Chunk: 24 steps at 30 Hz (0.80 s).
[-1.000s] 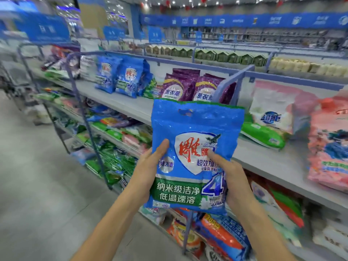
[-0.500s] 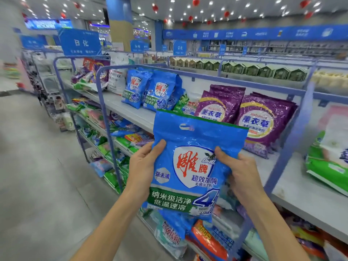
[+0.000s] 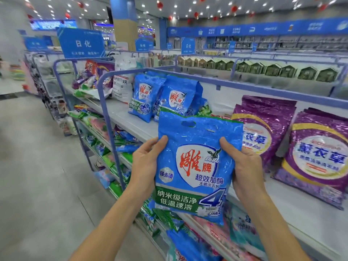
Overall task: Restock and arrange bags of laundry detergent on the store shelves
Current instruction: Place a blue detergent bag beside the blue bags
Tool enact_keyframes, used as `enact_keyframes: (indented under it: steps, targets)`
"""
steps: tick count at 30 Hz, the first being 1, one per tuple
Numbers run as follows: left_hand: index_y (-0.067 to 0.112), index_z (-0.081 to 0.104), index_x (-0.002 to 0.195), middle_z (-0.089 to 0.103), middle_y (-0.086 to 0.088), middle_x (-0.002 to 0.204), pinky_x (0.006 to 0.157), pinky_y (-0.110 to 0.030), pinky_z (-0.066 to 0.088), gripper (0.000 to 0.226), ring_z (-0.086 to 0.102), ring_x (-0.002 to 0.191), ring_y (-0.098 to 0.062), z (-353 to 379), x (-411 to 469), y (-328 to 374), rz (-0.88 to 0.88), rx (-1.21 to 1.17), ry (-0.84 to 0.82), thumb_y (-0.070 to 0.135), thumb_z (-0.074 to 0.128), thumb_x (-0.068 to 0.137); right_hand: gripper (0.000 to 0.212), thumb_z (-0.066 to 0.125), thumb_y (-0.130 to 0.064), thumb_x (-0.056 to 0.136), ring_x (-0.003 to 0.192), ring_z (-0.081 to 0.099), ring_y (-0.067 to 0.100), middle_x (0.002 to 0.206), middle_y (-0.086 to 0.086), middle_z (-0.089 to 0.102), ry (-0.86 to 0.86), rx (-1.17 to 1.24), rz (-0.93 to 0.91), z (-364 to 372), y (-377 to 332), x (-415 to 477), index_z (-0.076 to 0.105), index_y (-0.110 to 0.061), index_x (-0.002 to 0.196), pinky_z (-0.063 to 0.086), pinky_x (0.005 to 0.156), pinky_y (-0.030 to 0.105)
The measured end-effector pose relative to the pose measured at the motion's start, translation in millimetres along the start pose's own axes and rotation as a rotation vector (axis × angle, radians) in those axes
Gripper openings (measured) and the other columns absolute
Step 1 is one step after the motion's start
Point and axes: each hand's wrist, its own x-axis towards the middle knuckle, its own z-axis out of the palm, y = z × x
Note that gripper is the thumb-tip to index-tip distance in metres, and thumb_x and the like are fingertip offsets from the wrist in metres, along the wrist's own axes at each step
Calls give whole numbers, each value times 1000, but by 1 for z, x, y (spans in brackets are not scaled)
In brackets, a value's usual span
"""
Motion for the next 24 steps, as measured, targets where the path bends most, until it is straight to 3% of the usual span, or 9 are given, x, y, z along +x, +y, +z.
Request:
enact_keyframes:
  steps: [5,8,11,17,19,22,24]
  targets:
    - [14,75,83,79,-11,92,65,-37,64,11,76,75,-24,-26,64,13,-9,-50,47,17,69,92,17,79,-17,86,80,77,33,93,14,79,54,-42,-9,45,28,41,77,-4,95,62,66,41]
    - [12,74,87,79,-6,85,52,-28,59,13,75,66,-18,-46,103,27,-5,-44,19,16,65,96,16,80,-19,84,79,77,34,92,16,79,100,-63,-39,76,45,64,78,-4,90,61,73,47]
    - [14,73,85,79,-2,81,45,-24,53,15,72,60,-14,-67,144,43,-8,14,-39,20,65,96,10,79,-20,85,76,77,28,91,11,80,147,-84,-87,111,62,83,80,-11,86,62,69,42]
    - [21,74,82,78,1,92,55,-28,54,18,72,72,-13,-100,236,71,21,120,-184,29,65,96,15,78,-22,87,68,75,18,78,1,79,246,-176,-262,175,79,126,76,-12,76,61,60,34]
    - [19,71,84,78,4,86,52,-24,52,17,71,67,-10,-99,265,79,35,116,-220,26,63,98,25,77,-29,88,65,74,18,73,0,77,260,-197,-292,189,79,147,71,-11,72,60,58,33]
    - [20,69,81,76,10,76,46,-20,49,19,68,59,-6,-89,302,84,54,90,-250,21,62,99,58,78,-53,82,65,67,26,70,16,63,289,-215,-296,202,79,172,56,-1,71,55,61,42]
    - [20,69,82,76,11,75,44,-19,47,19,68,59,-6,-82,324,80,48,86,-258,21,62,100,54,72,-48,91,61,68,21,66,8,66,314,-204,-303,205,79,188,53,-2,70,53,56,31]
